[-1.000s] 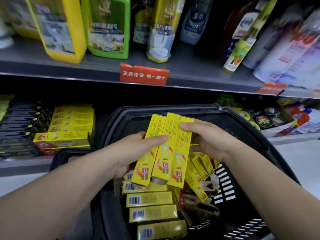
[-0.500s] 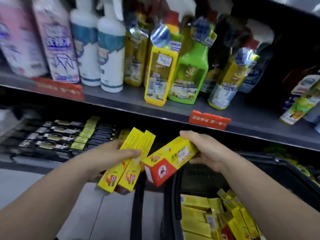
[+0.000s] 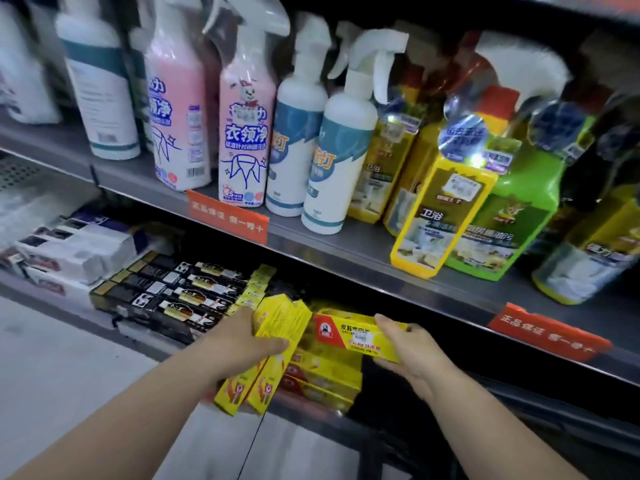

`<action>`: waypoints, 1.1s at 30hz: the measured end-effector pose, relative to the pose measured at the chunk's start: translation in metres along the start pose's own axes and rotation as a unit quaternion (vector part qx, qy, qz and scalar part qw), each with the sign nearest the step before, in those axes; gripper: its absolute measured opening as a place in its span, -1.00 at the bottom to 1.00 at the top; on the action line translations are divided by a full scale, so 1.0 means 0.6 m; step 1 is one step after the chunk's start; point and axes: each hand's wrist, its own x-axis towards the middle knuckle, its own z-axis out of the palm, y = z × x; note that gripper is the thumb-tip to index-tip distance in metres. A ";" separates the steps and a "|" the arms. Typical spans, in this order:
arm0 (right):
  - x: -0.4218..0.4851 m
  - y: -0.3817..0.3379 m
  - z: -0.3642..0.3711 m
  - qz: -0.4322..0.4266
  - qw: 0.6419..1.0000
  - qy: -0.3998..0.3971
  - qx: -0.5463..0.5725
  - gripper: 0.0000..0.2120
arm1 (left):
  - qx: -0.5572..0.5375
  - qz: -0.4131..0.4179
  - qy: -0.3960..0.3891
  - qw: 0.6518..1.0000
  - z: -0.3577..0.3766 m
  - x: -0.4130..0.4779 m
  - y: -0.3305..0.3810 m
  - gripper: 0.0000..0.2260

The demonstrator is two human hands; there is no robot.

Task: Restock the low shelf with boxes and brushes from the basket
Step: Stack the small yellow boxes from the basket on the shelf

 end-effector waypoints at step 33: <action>0.141 0.065 0.073 -0.038 0.749 -0.184 -0.635 -0.06 | -0.112 -0.055 0.014 0.992 0.013 0.065 -0.019 -0.26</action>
